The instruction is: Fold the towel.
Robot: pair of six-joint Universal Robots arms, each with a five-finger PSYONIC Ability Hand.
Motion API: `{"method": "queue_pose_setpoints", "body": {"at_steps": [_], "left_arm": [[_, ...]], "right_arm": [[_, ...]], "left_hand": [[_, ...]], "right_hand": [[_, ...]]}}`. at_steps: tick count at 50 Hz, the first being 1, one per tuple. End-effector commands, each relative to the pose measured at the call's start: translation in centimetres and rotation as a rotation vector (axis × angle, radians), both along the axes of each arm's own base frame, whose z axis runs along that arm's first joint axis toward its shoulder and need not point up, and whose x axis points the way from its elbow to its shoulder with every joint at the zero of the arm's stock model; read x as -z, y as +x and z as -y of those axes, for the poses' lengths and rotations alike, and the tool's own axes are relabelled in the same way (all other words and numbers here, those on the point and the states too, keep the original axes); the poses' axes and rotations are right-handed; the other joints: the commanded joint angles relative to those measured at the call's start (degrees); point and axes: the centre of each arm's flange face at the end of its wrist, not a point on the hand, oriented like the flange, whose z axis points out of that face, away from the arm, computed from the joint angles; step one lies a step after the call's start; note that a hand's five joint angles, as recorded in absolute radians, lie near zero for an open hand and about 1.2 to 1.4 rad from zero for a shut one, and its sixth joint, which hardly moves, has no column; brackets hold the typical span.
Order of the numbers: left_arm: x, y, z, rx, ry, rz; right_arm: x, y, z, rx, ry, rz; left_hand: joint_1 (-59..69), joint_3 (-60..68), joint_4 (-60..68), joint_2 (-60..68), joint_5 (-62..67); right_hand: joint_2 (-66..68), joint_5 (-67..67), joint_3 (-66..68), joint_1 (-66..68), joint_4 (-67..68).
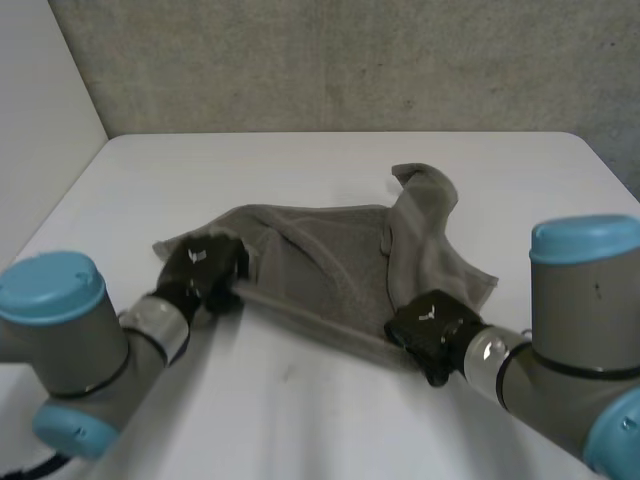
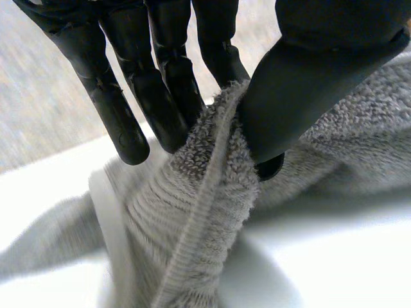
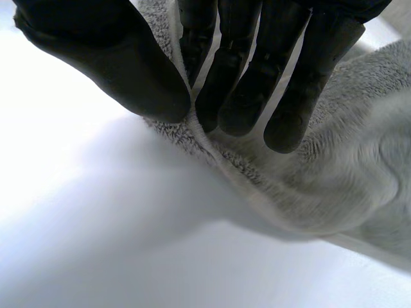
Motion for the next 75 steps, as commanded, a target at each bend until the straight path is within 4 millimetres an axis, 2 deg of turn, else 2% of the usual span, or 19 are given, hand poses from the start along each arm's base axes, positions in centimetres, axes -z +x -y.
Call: {"method": "queue_pose_setpoints", "body": {"at_steps": [1,2,3,5,8,13,21,26,28,30,31,33,37,45,48,49,52,58,75], "left_arm": [[0.8,0.9,-2.1,0.042,0.039,0.164],[0.6,1.0,-2.3,0.049,0.032,0.181],[0.6,1.0,-2.3,0.049,0.032,0.181],[0.2,1.0,-2.4,0.055,0.009,0.198],[-0.4,1.1,-2.4,0.053,-0.007,0.195],[-0.7,1.2,-2.7,0.052,-0.005,0.192],[-1.1,2.0,-3.6,0.037,-0.004,0.193],[-1.1,3.3,-2.5,-0.018,-0.013,0.191],[-1.2,3.5,-2.2,-0.027,-0.018,0.194],[-1.3,3.6,-1.9,-0.033,-0.023,0.193],[-1.3,3.6,-1.9,-0.033,-0.023,0.193],[-1.6,4.1,-1.4,-0.056,-0.021,0.193],[-2.0,4.7,-1.2,-0.076,-0.022,0.193],[-1.9,5.0,-2.3,-0.016,0.036,0.291],[-1.5,5.1,-2.3,0.012,0.048,0.333],[-1.3,5.1,-2.2,0.018,0.048,0.346],[-0.6,5.2,-1.9,0.02,0.064,0.36],[0.5,5.5,-1.0,0.006,0.089,0.365],[1.7,5.5,0.9,-0.019,0.041,0.349]], "right_arm": [[-0.4,-0.6,-0.2,0.022,-0.048,0.076],[-0.7,-0.7,0.0,0.037,-0.061,0.1],[-0.7,-0.7,0.0,0.037,-0.061,0.1],[-0.9,-0.7,0.2,0.055,-0.073,0.131],[-1.2,-0.7,0.2,0.08,-0.087,0.185],[-1.3,-1.1,0.7,0.115,-0.106,0.23],[-0.9,-1.8,1.1,0.145,-0.103,0.229],[-0.9,-2.1,1.4,0.161,-0.121,0.243],[-1.4,-2.2,1.4,0.166,-0.141,0.262],[-1.6,-2.2,1.3,0.169,-0.143,0.269],[-1.6,-2.3,1.2,0.169,-0.144,0.271],[-1.5,-2.3,1.1,0.168,-0.141,0.27],[-1.5,-2.3,1.1,0.171,-0.14,0.269],[-1.5,-2.3,1.2,0.171,-0.141,0.27],[-1.5,-2.3,1.2,0.172,-0.139,0.269],[-1.5,-2.3,1.2,0.172,-0.139,0.269],[-1.5,-2.4,1.2,0.172,-0.138,0.269],[-1.5,-2.4,1.2,0.172,-0.138,0.269],[-1.3,-2.4,1.2,0.172,-0.131,0.265]], "left_hand": [[-13.4,-14.4,-14.3,-14.4,-14.1],[-26.5,-27.5,-27.5,-27.5,-27.3],[-26.7,-27.6,-27.6,-27.7,-27.4],[-40.6,-41.6,-41.5,-41.6,-41.3],[-49.7,-50.6,-50.6,-50.7,-50.4],[-54.6,-55.6,-55.6,-55.6,-55.3],[-53.4,-54.4,-54.4,-54.4,-54.2],[-51.1,-52.0,-52.0,-52.1,-51.8],[-46.7,-47.7,-47.7,-47.7,-47.4],[-35.0,-35.9,-35.9,-36.0,-35.7],[-34.9,-35.9,-35.9,-35.9,-35.7],[-21.2,-22.2,-22.2,-22.2,-21.9],[-14.1,-15.0,-15.0,-15.1,-14.8],[-16.2,-17.2,-17.2,-17.2,-17.0],[-24.3,-25.3,-25.3,-25.3,-25.1],[-31.3,-32.3,-32.3,-32.3,-32.1],[-36.9,-37.9,-37.9,-37.9,-37.7],[-36.4,-37.4,-37.4,-37.4,-37.2],[-29.7,-30.7,-30.7,-30.7,-30.5]], "right_hand": [[3.5,2.0,3.0,3.3,3.1],[3.5,2.0,3.0,3.3,3.1],[3.5,2.0,3.0,3.3,3.1],[3.5,2.0,3.0,3.3,3.1],[3.5,2.0,3.0,3.3,3.1],[3.5,2.0,3.0,3.3,3.1],[3.5,2.0,3.0,3.3,3.1],[3.5,2.0,3.0,3.3,3.1],[3.5,2.0,3.0,3.3,3.1],[3.5,2.0,3.0,3.3,3.1],[3.5,2.0,3.0,3.3,3.1],[3.5,2.0,3.0,3.3,3.1],[3.5,2.0,3.0,3.3,3.1],[3.5,2.0,3.0,3.3,3.1],[3.5,2.0,3.0,3.3,3.1],[3.5,2.0,3.0,3.3,3.1],[3.5,2.0,3.0,3.3,3.1],[3.5,2.0,3.0,3.3,3.1],[3.5,2.0,3.0,3.3,3.1]]}}
